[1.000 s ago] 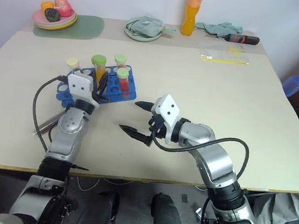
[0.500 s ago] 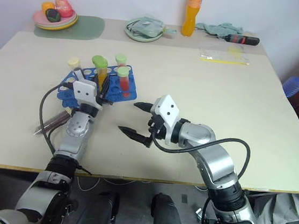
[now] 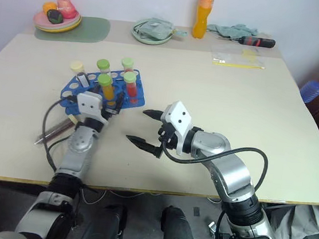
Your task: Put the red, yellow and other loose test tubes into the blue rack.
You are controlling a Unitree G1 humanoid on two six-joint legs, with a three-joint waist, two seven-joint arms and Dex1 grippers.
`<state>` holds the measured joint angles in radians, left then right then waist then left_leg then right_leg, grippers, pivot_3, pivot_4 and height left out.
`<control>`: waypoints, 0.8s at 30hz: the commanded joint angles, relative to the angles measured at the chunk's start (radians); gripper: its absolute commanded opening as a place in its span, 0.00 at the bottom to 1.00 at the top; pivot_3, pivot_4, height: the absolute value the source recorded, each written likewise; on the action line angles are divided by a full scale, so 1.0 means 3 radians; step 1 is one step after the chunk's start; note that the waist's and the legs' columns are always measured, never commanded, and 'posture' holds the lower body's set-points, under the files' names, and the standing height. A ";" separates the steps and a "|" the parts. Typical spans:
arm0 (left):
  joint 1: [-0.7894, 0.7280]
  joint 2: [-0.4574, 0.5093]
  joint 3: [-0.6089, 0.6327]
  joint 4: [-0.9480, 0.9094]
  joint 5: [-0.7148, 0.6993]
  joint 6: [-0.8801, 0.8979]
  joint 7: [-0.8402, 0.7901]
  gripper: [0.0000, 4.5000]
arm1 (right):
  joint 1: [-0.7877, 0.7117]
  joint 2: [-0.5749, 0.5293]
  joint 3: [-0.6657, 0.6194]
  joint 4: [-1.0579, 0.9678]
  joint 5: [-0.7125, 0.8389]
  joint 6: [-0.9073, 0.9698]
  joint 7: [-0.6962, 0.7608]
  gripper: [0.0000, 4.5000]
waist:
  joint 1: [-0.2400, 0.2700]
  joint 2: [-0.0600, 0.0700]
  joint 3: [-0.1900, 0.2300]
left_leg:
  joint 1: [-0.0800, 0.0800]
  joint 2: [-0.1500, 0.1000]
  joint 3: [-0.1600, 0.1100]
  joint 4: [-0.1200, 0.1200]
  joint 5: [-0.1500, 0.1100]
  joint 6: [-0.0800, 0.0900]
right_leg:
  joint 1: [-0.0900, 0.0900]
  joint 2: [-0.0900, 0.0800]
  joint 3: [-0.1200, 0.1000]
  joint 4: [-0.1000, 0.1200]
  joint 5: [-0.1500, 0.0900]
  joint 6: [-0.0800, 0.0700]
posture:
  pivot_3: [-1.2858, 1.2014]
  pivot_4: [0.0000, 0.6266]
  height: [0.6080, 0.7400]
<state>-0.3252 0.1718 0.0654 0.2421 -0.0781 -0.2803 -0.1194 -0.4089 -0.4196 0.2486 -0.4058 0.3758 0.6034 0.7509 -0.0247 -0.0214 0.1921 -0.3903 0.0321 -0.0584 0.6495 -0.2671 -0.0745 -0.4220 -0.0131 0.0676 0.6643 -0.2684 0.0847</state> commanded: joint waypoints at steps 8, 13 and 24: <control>0.0841 0.1701 0.0869 -0.2134 -0.1423 0.2490 -0.1088 0.87 | -0.0059 0.0004 -0.0118 -0.0046 0.0039 -0.0158 0.0045 1.00 | -0.0058 0.0001 0.0002 | 0.0000 0.0001 -0.0001 -0.0002 0.0000 0.0000 | -0.0001 -0.0001 -0.0001 0.0002 -0.0001 -0.0001 | 0.52 0.24 1.00; 0.0786 0.2700 0.1076 -0.2263 -0.1852 0.3784 -0.1395 0.99 | -0.0125 0.0074 -0.0062 0.0091 0.0000 -0.0266 0.0082 1.00 | -0.0066 -0.0005 0.0007 | -0.0001 0.0005 -0.0003 -0.0003 0.0000 0.0001 | -0.0005 0.0005 -0.0002 0.0002 -0.0002 -0.0003 | 0.52 0.24 1.00; -0.0793 0.3879 -0.0917 -0.1549 -0.1644 0.5259 -0.2464 0.99 | -0.0135 0.0133 0.0021 0.0185 -0.0075 -0.0400 0.0117 1.00 | -0.0084 0.0000 0.0012 | -0.0003 0.0003 0.0004 -0.0008 -0.0001 0.0001 | -0.0011 0.0006 0.0001 -0.0001 -0.0004 -0.0004 | 0.52 0.24 1.00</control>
<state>-0.5378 1.3254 -0.1464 -0.2313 -0.6115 1.2997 -0.8161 -0.4457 -0.3797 0.2660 -0.3253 0.3539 0.5098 0.7831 -0.0498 -0.0214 0.1959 -0.3918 0.0329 -0.0572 0.6469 -0.2674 -0.0741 -0.4260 -0.0114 0.0680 0.6638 -0.2696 0.0836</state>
